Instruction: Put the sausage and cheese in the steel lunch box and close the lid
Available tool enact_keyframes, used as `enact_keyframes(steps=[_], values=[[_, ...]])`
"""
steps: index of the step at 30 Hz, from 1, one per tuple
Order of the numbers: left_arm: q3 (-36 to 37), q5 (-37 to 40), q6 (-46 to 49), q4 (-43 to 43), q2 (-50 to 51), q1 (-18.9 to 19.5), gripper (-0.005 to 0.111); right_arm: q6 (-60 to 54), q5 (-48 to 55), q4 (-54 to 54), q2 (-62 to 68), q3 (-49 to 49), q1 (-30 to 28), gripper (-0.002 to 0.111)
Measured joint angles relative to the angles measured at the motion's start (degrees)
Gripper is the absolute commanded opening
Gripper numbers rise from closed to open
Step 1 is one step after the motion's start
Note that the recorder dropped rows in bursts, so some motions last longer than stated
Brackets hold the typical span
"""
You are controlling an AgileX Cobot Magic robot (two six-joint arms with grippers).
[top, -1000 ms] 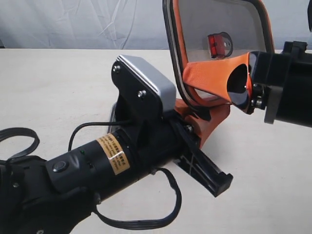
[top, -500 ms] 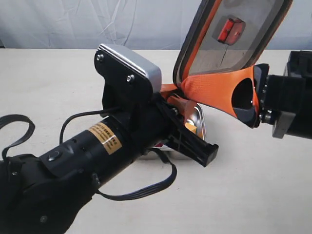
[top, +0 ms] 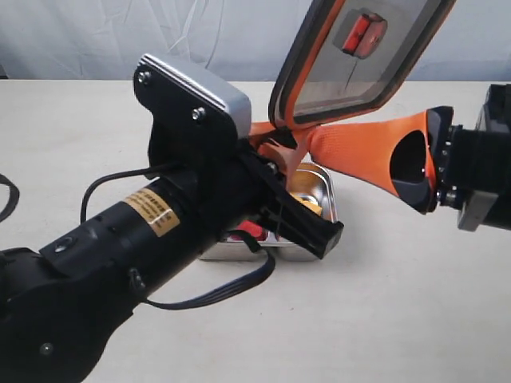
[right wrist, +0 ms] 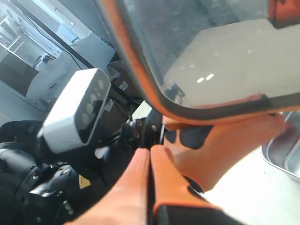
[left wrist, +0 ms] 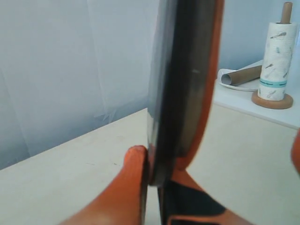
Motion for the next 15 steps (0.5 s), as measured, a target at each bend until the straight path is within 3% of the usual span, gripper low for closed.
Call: enact_keyframes(steps=[6, 15], values=[[0.0, 1.77, 7.03, -5.54, -2.09, 0.0, 0.0, 1.92, 0.0, -2.46, 0.0, 0.0, 0.0, -0.001], [0.0, 4.49, 29.12, -18.81, -5.61, 0.0, 0.0, 11.48, -0.34, -13.28, -3.37, 0.0, 0.0, -0.001]])
